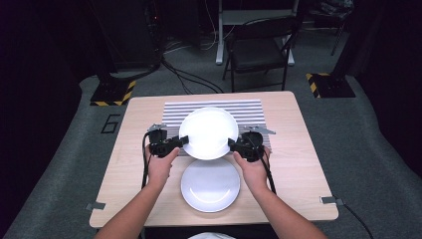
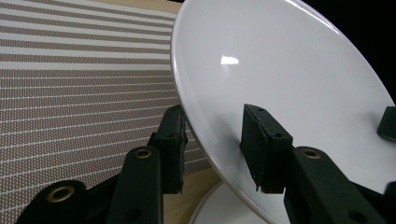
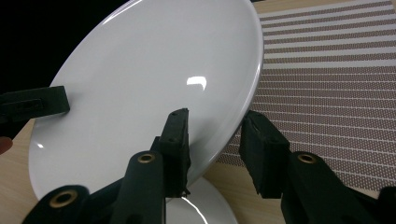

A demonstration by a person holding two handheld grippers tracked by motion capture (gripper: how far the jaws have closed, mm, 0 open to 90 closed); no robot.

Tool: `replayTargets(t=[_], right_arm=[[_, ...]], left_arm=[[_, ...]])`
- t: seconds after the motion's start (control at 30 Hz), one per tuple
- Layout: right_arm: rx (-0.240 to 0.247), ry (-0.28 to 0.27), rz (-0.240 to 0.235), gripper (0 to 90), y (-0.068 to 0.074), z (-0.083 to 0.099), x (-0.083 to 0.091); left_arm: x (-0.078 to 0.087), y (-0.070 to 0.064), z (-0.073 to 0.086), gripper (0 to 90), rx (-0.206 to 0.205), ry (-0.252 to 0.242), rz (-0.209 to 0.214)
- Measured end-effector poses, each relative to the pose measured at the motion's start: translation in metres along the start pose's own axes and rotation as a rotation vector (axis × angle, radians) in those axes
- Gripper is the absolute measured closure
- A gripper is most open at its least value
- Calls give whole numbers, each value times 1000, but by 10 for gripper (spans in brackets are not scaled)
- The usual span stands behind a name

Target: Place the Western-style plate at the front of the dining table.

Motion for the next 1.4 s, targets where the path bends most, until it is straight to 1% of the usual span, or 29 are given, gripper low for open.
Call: replayTargets(t=[0.03,0.1,0.23,0.33,0.47,0.57,0.6,0.63,0.67,0.83,0.9,0.97,1.07,1.13,1.2,1.37,1.4], right_arm=[[-1,1,1,624,1,-1,-1],[0,-6,2,624,1,-3,-2],[2,-3,3,624,1,-5,-6],[1,-1,3,624,1,-6,-9],[-6,0,-8,624,2,-10,-12],[-3,-3,-2,625,2,-13,-16],[-5,-5,-2,625,2,-15,-17],[-4,-5,-2,625,3,-15,-17],[-2,-7,-5,625,3,-17,-18],[2,-14,-3,625,5,-21,-21],[3,-18,-2,625,6,-24,-22],[6,-23,0,626,6,-25,-23],[15,-24,-1,629,6,-27,-25],[11,-20,5,630,6,-26,-27],[9,-16,6,630,5,-26,-29],[-5,-9,1,630,3,-26,-36],[-7,-9,2,630,2,-26,-37]], left_arm=[[0,1,0,605,-2,1,1],[-2,2,-1,604,10,-2,7],[-4,4,-2,605,9,1,8],[-5,7,-3,605,14,5,4],[-7,10,-7,606,15,-4,0],[-9,12,-9,607,15,-5,-2],[-10,13,-10,607,17,-8,-8],[-10,14,-10,608,10,-4,-11],[-11,15,-12,607,20,-8,-14],[-12,18,-17,614,10,-9,-28],[-13,19,-19,618,17,-22,-25],[-14,21,-19,621,29,-25,-15],[-17,23,-18,629,44,-29,-15],[-18,25,-18,638,41,-28,-14],[-19,26,-18,647,59,-30,-13],[-21,30,-19,660,59,-34,-16],[-21,31,-19,664,66,-34,-18]])
Point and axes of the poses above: each handheld gripper's, and its own axes: x roughly backward along the jaws, z roughly out of its underside, y roughly to its left, the point moved 6 cm from there along -x, roughly forward along the jaws, and after that the axes turned 12 degrees about -x, right-handed, at the moved point
